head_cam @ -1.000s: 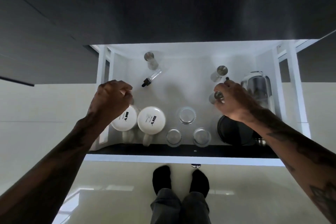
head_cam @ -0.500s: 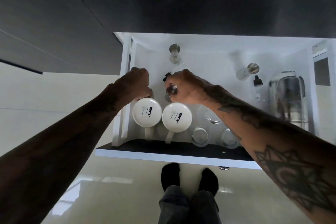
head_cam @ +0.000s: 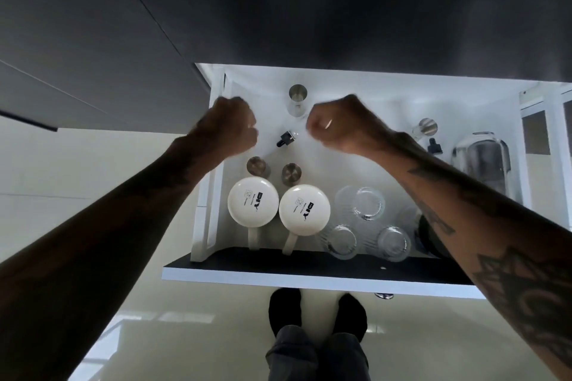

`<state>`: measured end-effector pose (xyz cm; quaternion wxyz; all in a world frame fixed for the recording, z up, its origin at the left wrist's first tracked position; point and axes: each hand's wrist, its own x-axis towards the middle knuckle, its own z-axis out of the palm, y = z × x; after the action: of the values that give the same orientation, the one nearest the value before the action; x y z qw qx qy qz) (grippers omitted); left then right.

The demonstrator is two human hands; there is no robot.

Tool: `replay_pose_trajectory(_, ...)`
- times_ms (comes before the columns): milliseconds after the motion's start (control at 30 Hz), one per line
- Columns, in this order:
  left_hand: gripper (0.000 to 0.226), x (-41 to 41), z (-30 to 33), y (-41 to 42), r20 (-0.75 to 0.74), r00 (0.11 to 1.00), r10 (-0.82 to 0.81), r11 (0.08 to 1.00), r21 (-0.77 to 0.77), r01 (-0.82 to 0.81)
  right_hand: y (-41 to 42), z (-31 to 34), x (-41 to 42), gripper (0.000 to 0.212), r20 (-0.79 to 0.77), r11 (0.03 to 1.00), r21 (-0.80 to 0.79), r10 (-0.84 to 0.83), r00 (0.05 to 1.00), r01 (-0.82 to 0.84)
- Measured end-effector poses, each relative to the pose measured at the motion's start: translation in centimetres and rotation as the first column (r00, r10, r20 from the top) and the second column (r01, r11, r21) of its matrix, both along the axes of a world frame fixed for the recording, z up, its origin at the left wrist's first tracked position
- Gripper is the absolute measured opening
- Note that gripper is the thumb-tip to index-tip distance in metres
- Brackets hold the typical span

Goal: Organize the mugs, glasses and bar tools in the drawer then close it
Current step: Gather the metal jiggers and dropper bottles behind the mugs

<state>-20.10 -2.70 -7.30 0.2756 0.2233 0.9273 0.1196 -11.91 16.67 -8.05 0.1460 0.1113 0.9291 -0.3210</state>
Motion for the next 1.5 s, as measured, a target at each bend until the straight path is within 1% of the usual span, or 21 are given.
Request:
replay_pose_trajectory(67, 0.029, -1.0, 0.4, 2.2, -0.113, 0.992, 0.05, 0.994, 0.103, -0.039, 1.8, 0.4, -0.5, 0.021, -0.093, 0.962, 0.069, -0.259, 0.961, 0.265)
replay_pose_trajectory(100, 0.04, -1.2, 0.4, 3.6, -0.123, 0.987, 0.104, 0.986, 0.143, -0.086, 2.9, 0.7, -0.5, 0.025, -0.091, 0.919, 0.189, -0.333, 0.938, 0.345)
replay_pose_trajectory(167, 0.06, -1.3, -0.3, 6.4, -0.067, 0.978, 0.196, 0.969, 0.165, -0.182, 5.9, 1.0, 0.7, 0.034, 0.001, 0.818, 0.45, -0.401, 0.916, 0.358)
replay_pose_trajectory(200, 0.063, -1.1, -0.9, 7.6, -0.034, 0.976, 0.216, 0.967, 0.147, -0.209, 7.3, 1.4, 1.8, 0.038, 0.043, 0.773, 0.537, -0.424, 0.905, 0.337)
replay_pose_trajectory(233, 0.061, -0.9, -1.7, 8.5, -0.021, 0.974, 0.225, 0.965, 0.142, -0.22, 8.4, 1.5, 3.3, 0.042, 0.059, 0.743, 0.582, -0.444, 0.894, 0.331)
replay_pose_trajectory(267, 0.055, -0.8, -2.5, 9.3, -0.023, 0.972, 0.234, 0.962, 0.152, -0.227, 9.3, 1.5, 4.7, 0.047, 0.052, 0.737, 0.586, -0.449, 0.892, 0.336)
replay_pose_trajectory(333, 0.04, -0.7, -3.6, 10.0, -0.081, 0.962, 0.262, 0.954, 0.173, -0.245, 10.3, 0.6, 6.8, 0.053, 0.048, 0.784, 0.536, -0.398, 0.916, 0.313)
replay_pose_trajectory(400, 0.038, -0.8, -4.2, 9.6, -0.141, 0.951, 0.274, 0.952, 0.183, -0.247, 10.9, -1.1, 7.8, 0.053, 0.061, 0.841, 0.479, -0.317, 0.947, 0.251)
replay_pose_trajectory(433, 0.039, -0.9, -4.3, 9.0, -0.145, 0.954, 0.263, 0.953, 0.196, -0.233, 11.2, -1.9, 7.9, 0.05, 0.05, 0.855, 0.464, -0.286, 0.957, 0.231)
replay_pose_trajectory(533, 0.037, -0.4, -3.5, 6.9, -0.144, 0.965, 0.218, 0.947, 0.269, -0.174, 11.7, -3.6, 8.2, 0.035, -0.026, 0.859, 0.446, -0.268, 0.963, 0.251)
replay_pose_trajectory(633, 0.03, 0.4, -1.3, 4.5, -0.225, 0.961, 0.16, 0.95, 0.3, -0.088, 11.4, -3.3, 8.3, 0.033, -0.153, 0.842, 0.438, -0.274, 0.949, 0.314)
replay_pose_trajectory(700, 0.027, 1.3, 1.1, 2.2, -0.281, 0.953, 0.118, 0.948, 0.317, -0.024, 9.8, -1.9, 8.1, 0.034, -0.321, 0.89, 0.296, -0.249, 0.914, 0.347)
replay_pose_trajectory(767, 0.026, 2.2, 3.1, -0.1, -0.262, 0.962, 0.075, 0.948, 0.318, 0.013, 7.1, -0.4, 7.4, 0.029, -0.41, 0.942, 0.116, -0.242, 0.88, 0.314)
replay_pose_trajectory(867, 0.033, 3.1, 4.1, -1.6, -0.17, 0.985, 0.009, 0.964, 0.264, 0.036, 2.8, 0.7, 5.0, 0.019, -0.334, 0.984, -0.048, -0.177, 0.926, 0.17)
replay_pose_trajectory(933, 0.038, 3.4, 3.9, -1.3, -0.122, 0.992, 0.01, 0.972, 0.236, 0.019, 0.7, 0.6, 3.4, 0.017, -0.263, 0.994, -0.083, -0.094, 0.96, 0.074)
replay_pose_trajectory(1067, 0.044, 3.1, 2.2, -0.6, -0.049, 0.998, 0.03, 0.982, 0.188, -0.02, -2.2, -0.8, 1.3, 0.016, -0.111, 0.991, 0.003, 0.132, 0.985, -0.132)
replay_pose_trajectory(1167, 0.038, 2.9, 0.6, -0.1, -0.005, 0.998, 0.062, 0.988, 0.141, -0.061, -3.3, -2.0, 0.5, 0.023, -0.009, 0.966, 0.049, 0.254, 0.967, -0.253)
replay_pose_trajectory(1233, 0.033, 2.8, -0.4, 0.1, 0.005, 0.998, 0.067, 0.992, 0.103, -0.067, -3.6, -2.3, 0.0, 0.026, 0.013, 0.944, 0.067, 0.324, 0.946, -0.324)
replay_pose_trajectory(1300, 0.035, 2.7, -1.4, 0.0, 0.014, 0.995, 0.094, 0.993, 0.072, -0.095, -3.9, -2.2, -0.5, 0.029, 0.027, 0.909, 0.1, 0.404, 0.914, -0.404)
replay_pose_trajectory(1400, 0.042, 2.7, -2.1, -0.2, 0.029, 0.991, 0.133, 0.99, 0.047, -0.135, -3.8, -1.8, -0.9, 0.032, 0.088, 0.877, 0.126, 0.455, 0.886, -0.463)
replay_pose_trajectory(1500, 0.034, 2.7, -2.3, -0.4, 0.025, 0.991, 0.129, 0.99, 0.052, -0.13, -3.8, -1.6, -0.8, 0.032, 0.13, 0.873, 0.113, 0.461, 0.878, -0.475)
